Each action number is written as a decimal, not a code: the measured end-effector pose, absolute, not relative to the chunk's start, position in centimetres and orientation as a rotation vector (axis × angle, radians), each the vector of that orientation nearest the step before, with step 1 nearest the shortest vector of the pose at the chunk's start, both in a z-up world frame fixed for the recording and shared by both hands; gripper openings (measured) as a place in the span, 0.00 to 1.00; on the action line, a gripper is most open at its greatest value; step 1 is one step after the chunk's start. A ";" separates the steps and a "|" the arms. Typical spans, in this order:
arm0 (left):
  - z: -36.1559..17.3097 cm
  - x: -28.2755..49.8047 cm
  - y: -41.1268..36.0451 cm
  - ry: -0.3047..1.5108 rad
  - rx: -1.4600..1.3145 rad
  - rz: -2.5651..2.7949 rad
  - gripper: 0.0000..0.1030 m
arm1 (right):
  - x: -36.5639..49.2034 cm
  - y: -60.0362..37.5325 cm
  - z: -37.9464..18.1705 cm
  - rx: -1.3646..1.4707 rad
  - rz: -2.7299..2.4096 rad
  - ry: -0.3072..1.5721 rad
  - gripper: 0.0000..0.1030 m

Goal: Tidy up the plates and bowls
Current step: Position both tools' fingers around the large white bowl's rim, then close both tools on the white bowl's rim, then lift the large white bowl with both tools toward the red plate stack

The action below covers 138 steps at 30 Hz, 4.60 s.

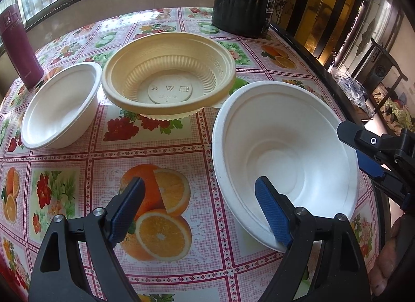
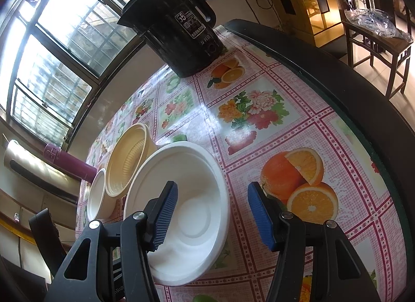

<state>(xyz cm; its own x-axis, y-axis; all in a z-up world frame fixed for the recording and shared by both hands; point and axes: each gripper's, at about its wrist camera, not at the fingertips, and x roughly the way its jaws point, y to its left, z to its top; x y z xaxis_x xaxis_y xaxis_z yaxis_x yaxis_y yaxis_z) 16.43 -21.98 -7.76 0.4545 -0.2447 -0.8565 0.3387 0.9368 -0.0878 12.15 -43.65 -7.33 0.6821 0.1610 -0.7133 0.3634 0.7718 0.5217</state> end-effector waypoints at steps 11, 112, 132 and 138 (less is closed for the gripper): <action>-8.1 16.6 -21.7 1.062 0.077 -0.379 0.84 | 12.2 -43.0 -7.2 0.674 -0.119 0.821 0.55; -7.3 17.4 -15.4 1.009 0.012 -0.341 0.28 | 14.0 -35.9 -8.6 0.450 0.010 0.813 0.11; -7.2 16.9 -15.3 1.006 0.003 -0.363 0.23 | 13.9 -35.5 -8.7 0.432 0.007 0.793 0.11; -7.3 16.7 -15.0 1.009 0.000 -0.363 0.23 | 13.8 -35.4 -8.9 0.443 0.018 0.790 0.11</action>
